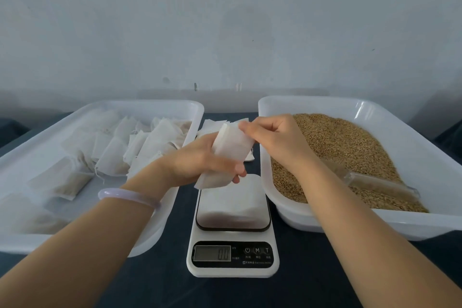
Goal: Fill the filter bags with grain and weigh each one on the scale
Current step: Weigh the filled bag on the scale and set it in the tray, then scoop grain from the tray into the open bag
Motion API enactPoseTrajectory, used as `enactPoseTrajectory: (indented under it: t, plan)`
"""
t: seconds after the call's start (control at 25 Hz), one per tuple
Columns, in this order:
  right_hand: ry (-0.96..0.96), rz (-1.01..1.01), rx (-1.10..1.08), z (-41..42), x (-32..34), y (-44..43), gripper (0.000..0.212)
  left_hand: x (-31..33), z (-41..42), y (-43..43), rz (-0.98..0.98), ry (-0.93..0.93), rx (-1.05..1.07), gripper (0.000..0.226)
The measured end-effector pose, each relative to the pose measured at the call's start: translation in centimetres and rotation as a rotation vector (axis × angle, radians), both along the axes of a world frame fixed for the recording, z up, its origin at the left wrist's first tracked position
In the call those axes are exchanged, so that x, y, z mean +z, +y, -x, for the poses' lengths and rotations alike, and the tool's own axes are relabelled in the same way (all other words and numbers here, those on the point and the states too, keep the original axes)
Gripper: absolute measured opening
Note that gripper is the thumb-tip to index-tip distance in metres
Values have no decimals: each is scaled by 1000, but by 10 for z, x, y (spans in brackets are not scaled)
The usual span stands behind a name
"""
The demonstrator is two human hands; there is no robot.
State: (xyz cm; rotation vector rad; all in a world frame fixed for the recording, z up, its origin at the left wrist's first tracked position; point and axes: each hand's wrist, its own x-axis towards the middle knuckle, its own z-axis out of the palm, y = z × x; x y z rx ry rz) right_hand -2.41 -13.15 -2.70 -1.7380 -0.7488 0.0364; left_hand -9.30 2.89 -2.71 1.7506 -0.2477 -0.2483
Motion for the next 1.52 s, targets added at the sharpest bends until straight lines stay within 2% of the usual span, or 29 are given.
enactPoseTrajectory:
  t: [0.2,0.32,0.36,0.44,0.52,0.64,0.76,1.0,1.08,1.2,1.24,1.32,1.52]
  plan:
    - [32,21,-32,-1,4,-5,18,-2,-3,0,-44,69,-40,32]
    - [49,137,-46,-13,1,-33,11,-5,-5,4,-41,95,-65,42]
    - [21,232,-100,-23,3,-52,11,-6,-6,5,-40,98,-69,45]
    - [-72,583,-250,-44,7,-100,7,-9,-8,6,-5,125,-47,50]
    - [-58,899,-324,-57,4,-145,7,-10,-12,8,59,171,-30,54]
    - [118,1062,-259,-59,-11,-181,22,-9,-13,12,151,218,-61,71]
    - [116,1092,-234,-62,-24,-183,17,-9,-11,13,137,210,-115,74]
    - [-43,1058,-293,-61,-29,-175,12,-9,-9,7,78,129,25,65]
    - [-195,1087,-394,-59,-28,-175,18,-8,-9,6,54,107,46,65]
    - [-585,1176,-630,-63,-28,-171,9,-7,-7,3,27,81,62,64]
    - [-641,1201,-671,-65,-28,-169,18,-7,-7,3,23,79,66,64]
    - [-657,1228,-643,-68,-30,-166,29,-8,-8,4,17,83,68,64]
    - [-500,1105,-468,-74,-37,-161,23,-10,-8,4,19,100,53,61]
